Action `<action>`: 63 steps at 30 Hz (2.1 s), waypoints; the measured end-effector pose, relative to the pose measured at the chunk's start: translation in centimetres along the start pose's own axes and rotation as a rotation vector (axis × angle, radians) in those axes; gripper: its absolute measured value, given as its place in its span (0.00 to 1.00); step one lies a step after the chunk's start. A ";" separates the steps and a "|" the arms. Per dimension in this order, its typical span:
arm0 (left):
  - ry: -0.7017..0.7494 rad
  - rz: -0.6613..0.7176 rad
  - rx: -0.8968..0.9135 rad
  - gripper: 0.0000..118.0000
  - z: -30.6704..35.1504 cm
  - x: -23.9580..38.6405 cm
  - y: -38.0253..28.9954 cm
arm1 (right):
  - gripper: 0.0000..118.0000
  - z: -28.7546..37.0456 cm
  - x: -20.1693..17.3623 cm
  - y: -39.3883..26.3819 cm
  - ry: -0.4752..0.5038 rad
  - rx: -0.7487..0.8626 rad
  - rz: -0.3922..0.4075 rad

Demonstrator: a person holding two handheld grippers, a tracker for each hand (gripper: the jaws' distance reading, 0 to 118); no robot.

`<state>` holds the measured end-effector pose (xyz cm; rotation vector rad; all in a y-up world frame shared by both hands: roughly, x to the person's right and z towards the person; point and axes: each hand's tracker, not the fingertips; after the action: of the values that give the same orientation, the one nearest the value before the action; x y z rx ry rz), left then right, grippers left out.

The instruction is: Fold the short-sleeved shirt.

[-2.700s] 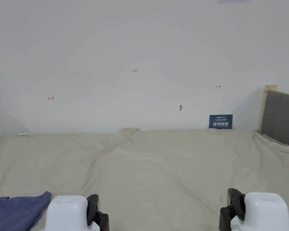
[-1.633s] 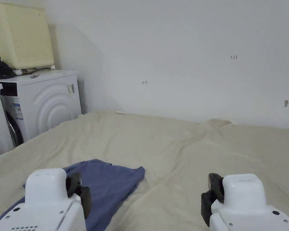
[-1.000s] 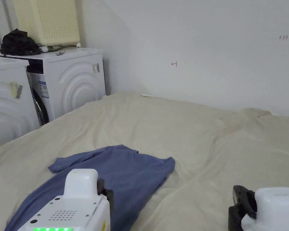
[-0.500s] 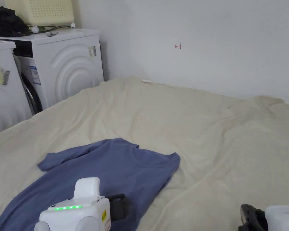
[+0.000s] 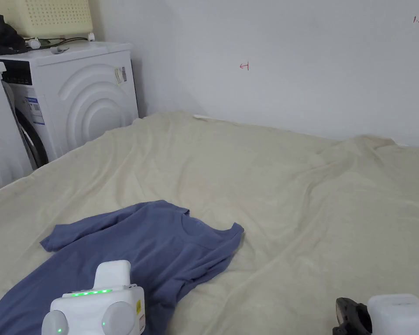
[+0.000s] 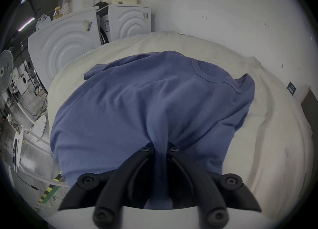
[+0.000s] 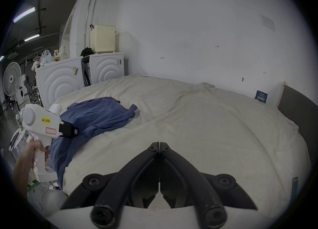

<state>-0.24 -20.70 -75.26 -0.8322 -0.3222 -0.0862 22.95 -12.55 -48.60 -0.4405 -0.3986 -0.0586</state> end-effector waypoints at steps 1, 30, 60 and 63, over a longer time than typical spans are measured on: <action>0.001 0.003 0.008 0.08 0.6 0.1 0.2 | 0.00 0.3 0.1 0.0 0.000 0.003 0.002; -0.647 -0.402 0.599 0.08 33.8 25.3 4.3 | 0.00 22.6 15.8 -0.6 -0.400 0.295 -0.232; -0.708 -0.537 0.045 0.89 20.2 35.6 -10.7 | 0.00 23.3 22.1 -6.7 -0.477 0.106 -0.299; -0.584 -0.491 0.098 0.13 20.0 31.8 -8.1 | 0.00 22.1 21.4 -6.1 -0.448 0.099 -0.279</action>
<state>23.37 -9.80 -46.91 -0.6531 -1.0719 -0.2843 33.79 -8.03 -19.54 -0.2947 -0.8988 -0.2116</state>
